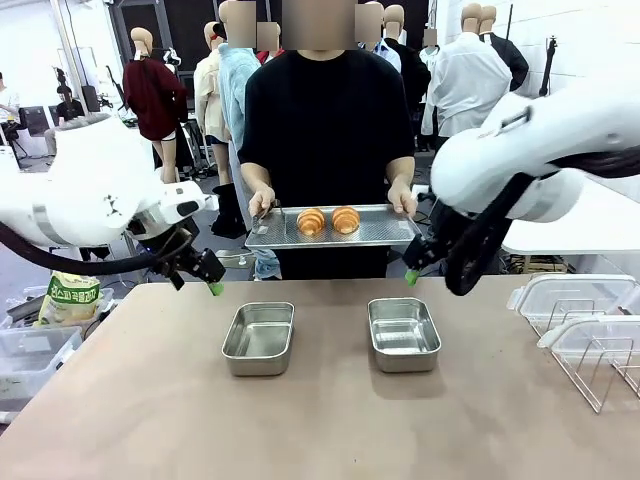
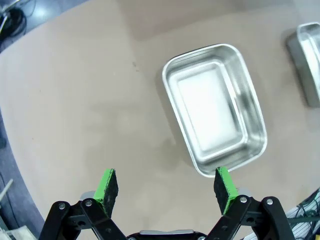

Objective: Place the bread in airtight containers.
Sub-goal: Lift both Airtight Container.

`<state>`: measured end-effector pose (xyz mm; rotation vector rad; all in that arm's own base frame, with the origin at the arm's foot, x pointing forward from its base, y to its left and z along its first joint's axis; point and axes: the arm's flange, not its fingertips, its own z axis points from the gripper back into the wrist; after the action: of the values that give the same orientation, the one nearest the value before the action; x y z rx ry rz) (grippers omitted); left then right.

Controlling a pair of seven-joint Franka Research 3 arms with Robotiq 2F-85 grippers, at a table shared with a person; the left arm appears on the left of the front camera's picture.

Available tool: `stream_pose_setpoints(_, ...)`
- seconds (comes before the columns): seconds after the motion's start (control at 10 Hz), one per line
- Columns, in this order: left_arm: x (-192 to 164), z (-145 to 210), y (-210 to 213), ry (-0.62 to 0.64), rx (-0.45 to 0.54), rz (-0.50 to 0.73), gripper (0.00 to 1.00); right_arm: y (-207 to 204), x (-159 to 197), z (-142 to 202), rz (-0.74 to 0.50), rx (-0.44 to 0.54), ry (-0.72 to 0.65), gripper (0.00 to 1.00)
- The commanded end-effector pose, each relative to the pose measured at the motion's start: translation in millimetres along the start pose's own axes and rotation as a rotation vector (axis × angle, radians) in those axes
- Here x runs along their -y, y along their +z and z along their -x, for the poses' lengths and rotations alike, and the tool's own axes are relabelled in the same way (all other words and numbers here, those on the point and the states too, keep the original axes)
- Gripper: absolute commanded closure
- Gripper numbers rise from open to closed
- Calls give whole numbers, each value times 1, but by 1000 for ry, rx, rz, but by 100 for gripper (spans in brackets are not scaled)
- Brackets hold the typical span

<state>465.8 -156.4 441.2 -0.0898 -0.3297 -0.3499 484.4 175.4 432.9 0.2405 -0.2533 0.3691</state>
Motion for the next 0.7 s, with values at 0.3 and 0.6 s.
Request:
stream_pose_setpoints(0.3,23,-22,-47,56,-129,-138,0,-36,-3,9,41,-176,-101,0)
stream_pose_setpoints(0.6,30,-26,-72,82,-177,-137,0,-59,10,25,19,-169,-160,0)
